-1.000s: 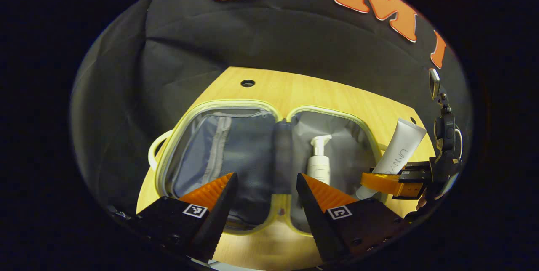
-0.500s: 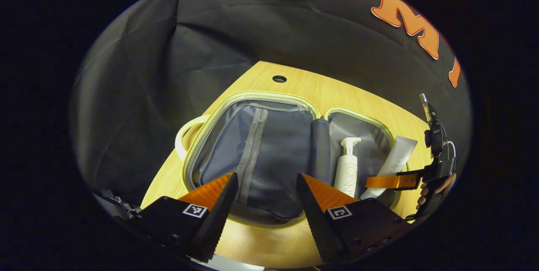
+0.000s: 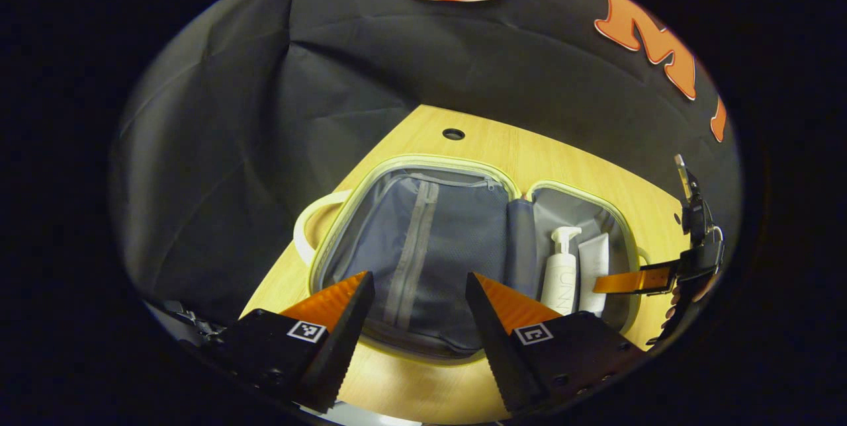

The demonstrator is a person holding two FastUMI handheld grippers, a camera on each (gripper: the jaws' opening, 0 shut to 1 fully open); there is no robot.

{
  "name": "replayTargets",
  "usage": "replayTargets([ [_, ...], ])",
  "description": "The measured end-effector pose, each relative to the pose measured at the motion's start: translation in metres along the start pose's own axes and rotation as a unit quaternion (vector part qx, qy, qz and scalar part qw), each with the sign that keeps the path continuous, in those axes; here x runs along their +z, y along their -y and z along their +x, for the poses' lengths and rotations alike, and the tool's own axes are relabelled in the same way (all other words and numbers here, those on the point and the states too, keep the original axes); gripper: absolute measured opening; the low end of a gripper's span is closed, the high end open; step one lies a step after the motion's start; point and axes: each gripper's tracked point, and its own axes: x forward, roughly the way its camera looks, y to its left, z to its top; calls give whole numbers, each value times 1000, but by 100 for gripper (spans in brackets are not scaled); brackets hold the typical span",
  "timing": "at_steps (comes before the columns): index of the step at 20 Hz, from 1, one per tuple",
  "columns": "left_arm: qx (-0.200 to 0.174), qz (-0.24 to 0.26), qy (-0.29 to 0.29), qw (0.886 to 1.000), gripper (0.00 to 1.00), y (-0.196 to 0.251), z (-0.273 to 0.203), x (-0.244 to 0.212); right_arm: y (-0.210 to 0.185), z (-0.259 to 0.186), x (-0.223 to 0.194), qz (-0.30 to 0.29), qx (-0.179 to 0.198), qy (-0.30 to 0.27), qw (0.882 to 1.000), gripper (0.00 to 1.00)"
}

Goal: First open the suitcase, pack the skin care products into it, and then close the suitcase.

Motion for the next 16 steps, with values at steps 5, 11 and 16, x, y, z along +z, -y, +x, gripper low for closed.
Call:
replayTargets([
  [5, 10, -27, 19, 999, 88, -34, -2, 20, -2, -31, 11, -18, 20, 52, 998, 77],
  [11, 13, -72, 41, 996, 88, -80, 3, 43, 9, -87, 35, -37, 2, 163, 986, 93],
  [16, -2, -148, 43, 988, 89, -115, 21, 51, 14, -135, 44, -35, -5, 227, 973, 96],
])
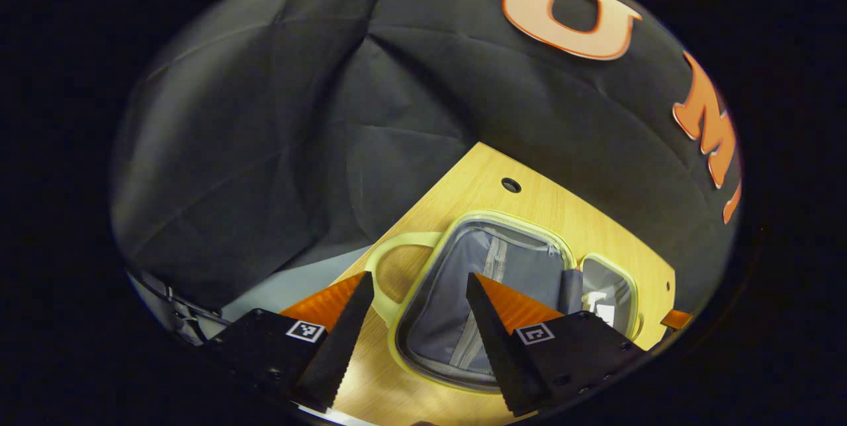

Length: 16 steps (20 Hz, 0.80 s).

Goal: First open the suitcase, pack the skin care products into it, and then close the suitcase.

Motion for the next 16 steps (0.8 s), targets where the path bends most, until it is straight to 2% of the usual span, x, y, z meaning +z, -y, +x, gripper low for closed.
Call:
replayTargets([
  [1, -2, -16, 0, 1000, 93, -8, 8, 2, 3, -6, 4, -1, -6, 10, 1000, 96],
  [5, -9, -76, -18, 997, 93, -37, 23, 6, 16, -30, 18, -6, -27, 33, 999, 95],
  [8, -7, -116, -46, 992, 93, -45, 49, -10, 26, -38, 23, -1, -39, 46, 998, 95],
  [10, -19, -146, -58, 987, 93, -41, 61, -18, 39, -43, 25, -7, -59, 56, 997, 96],
  [13, -11, -165, -74, 983, 93, -55, 78, -24, 45, -52, 25, -11, -70, 65, 995, 96],
  [16, -40, -198, -88, 975, 93, -52, 91, -23, 50, -64, 24, -9, -80, 74, 994, 95],
])
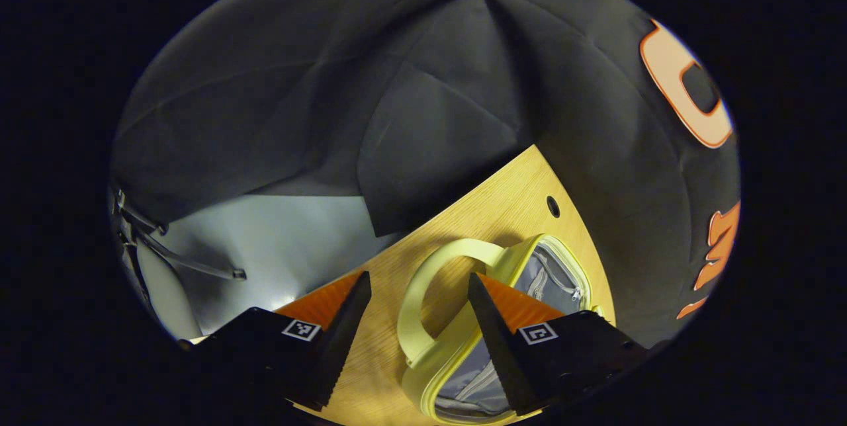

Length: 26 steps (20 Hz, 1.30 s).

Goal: First open the suitcase, pack the skin care products into it, and then close the suitcase.

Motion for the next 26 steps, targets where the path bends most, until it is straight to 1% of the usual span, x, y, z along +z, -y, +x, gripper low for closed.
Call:
replayTargets([
  [1, -7, -11, -6, 1000, 75, 1, 2, 2, 4, -3, -1, 1, -4, 2, 1000, 95],
  [3, -32, -32, -16, 999, 74, 6, 9, -1, 13, -6, -4, -2, -18, 3, 1000, 95],
  [4, -27, -46, -8, 999, 61, -1, 5, 3, 18, -6, -2, -1, -23, 4, 1000, 96],
  [5, -36, -60, -23, 997, 49, 0, 4, 0, 19, -8, -1, 4, -25, 5, 1000, 95],
  [6, -51, -70, -23, 996, 36, 3, 9, 2, 17, -10, 2, 11, -22, 10, 1000, 96],
  [7, -64, -74, -23, 995, 36, 9, 26, 1, 16, -9, 5, 16, -21, 15, 1000, 95],
  [8, -76, -72, -23, 994, 28, 13, 3, 8, 16, -9, 8, 18, -19, 21, 999, 95],
  [9, -81, -62, -26, 994, 20, 16, -2, 8, 17, -12, 11, 18, -17, 23, 999, 95],
  [10, -87, -51, -26, 995, 17, 18, -4, 5, 17, -12, 13, 19, -16, 25, 999, 95],
  [11, -91, -37, -21, 995, 20, 22, -14, 8, 13, -9, 14, 20, -12, 26, 999, 95],
  [12, -84, -31, -9, 996, 20, 22, -20, 12, 11, -8, 16, 22, -8, 29, 999, 96],
  [13, -86, -22, -10, 996, 5, 26, -27, 11, 8, -8, 18, 23, -1, 32, 999, 96],
  [15, -90, -5, 1, 996, 4, 38, -34, 14, 6, -10, 21, 20, 5, 37, 999, 96],
  [17, -106, 6, 15, 994, 4, 52, -51, 22, 14, -18, 28, 14, 7, 41, 999, 95],
  [21, -157, 28, 42, 986, 4, 92, -97, 37, 17, -18, 33, 16, 18, 43, 999, 95],
  [23, -172, 46, 52, 983, 4, 111, -119, 34, 15, -15, 36, 19, 27, 44, 999, 95],
  [26, -185, 70, 64, 978, 4, 139, -140, 32, 15, -12, 40, 14, 36, 50, 998, 95],
])
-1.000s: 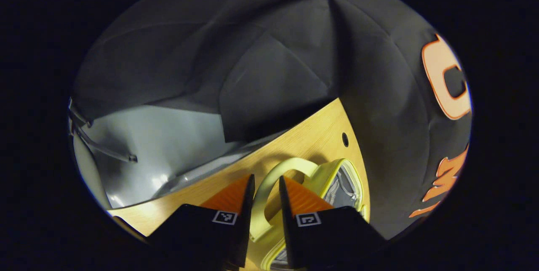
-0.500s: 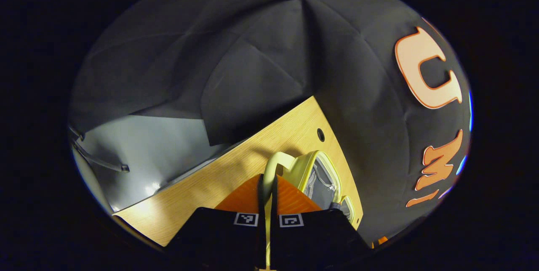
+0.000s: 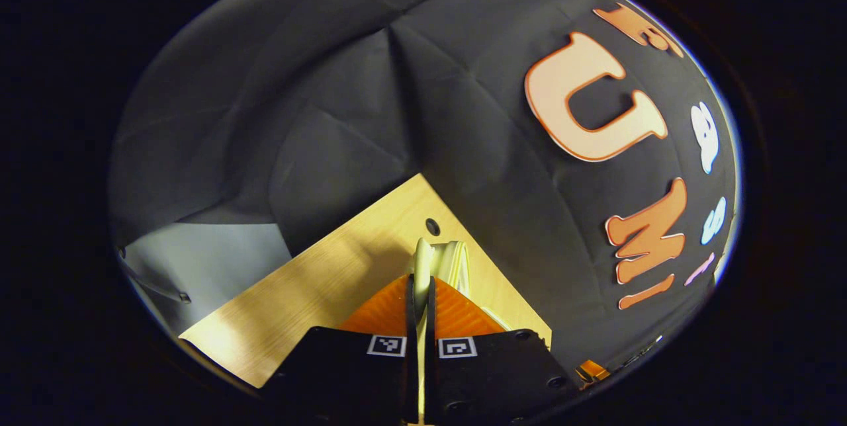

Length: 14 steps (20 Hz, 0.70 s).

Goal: First open the suitcase, pack the skin care products into it, and then close the suitcase.

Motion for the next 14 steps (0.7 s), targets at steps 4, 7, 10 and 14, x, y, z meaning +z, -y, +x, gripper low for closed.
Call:
replayTargets([
  [4, -18, 25, 7, 1000, 4, 41, -11, 1, 5, 2, 6, -5, 5, 8, 1000, 95],
  [7, -36, 47, 7, 998, 4, 71, -21, -4, 7, 5, 9, -6, 13, 8, 1000, 95],
  [10, -62, 65, 11, 996, 4, 107, -29, -11, 11, 8, 15, 4, 21, 9, 1000, 95],
  [14, -94, 92, 7, 991, 4, 152, -35, -29, 19, 13, 26, 8, 31, 16, 999, 95],
])
